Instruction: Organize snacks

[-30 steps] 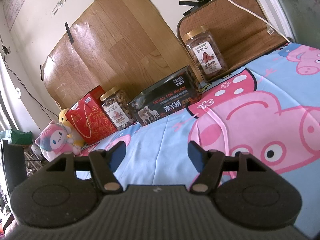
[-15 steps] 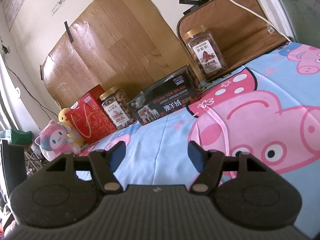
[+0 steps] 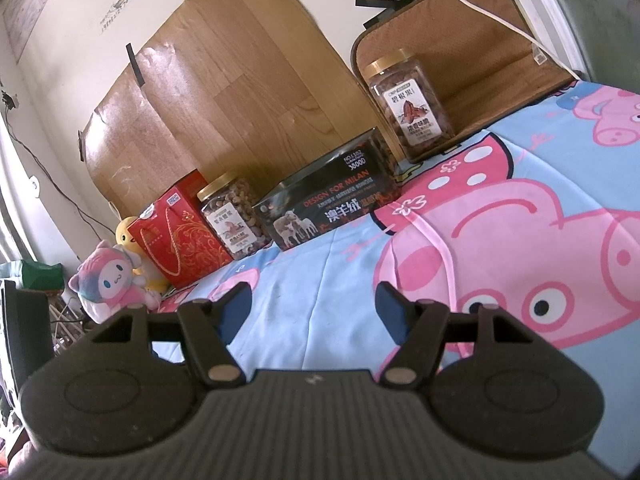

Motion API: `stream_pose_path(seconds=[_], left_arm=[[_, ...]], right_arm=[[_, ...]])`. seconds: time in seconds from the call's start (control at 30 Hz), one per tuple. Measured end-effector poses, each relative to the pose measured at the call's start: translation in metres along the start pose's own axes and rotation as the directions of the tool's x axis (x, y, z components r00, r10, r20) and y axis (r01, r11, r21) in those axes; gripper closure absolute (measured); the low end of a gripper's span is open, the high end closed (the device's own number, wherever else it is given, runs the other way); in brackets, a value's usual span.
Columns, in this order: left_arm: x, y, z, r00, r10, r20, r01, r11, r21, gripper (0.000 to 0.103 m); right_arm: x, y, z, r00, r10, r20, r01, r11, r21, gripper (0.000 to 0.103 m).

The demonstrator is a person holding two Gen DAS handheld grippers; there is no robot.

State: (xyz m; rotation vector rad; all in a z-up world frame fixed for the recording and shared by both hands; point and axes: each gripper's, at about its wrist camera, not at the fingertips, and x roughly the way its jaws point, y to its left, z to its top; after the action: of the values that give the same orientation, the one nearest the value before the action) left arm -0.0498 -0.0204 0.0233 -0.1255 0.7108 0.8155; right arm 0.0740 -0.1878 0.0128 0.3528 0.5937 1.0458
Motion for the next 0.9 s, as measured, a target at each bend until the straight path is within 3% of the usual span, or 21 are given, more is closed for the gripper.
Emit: stream_pose_path(seconds=[0.9], left_arm=[[0.0025,-0.0054,-0.0027,1.000,-0.006,-0.011,0.006,1.000,0.006,0.000]], right_arm=[[-0.0022,-0.0016,-0.0011,1.000,-0.005,0.003,0.005,1.000,0.014,0.032]])
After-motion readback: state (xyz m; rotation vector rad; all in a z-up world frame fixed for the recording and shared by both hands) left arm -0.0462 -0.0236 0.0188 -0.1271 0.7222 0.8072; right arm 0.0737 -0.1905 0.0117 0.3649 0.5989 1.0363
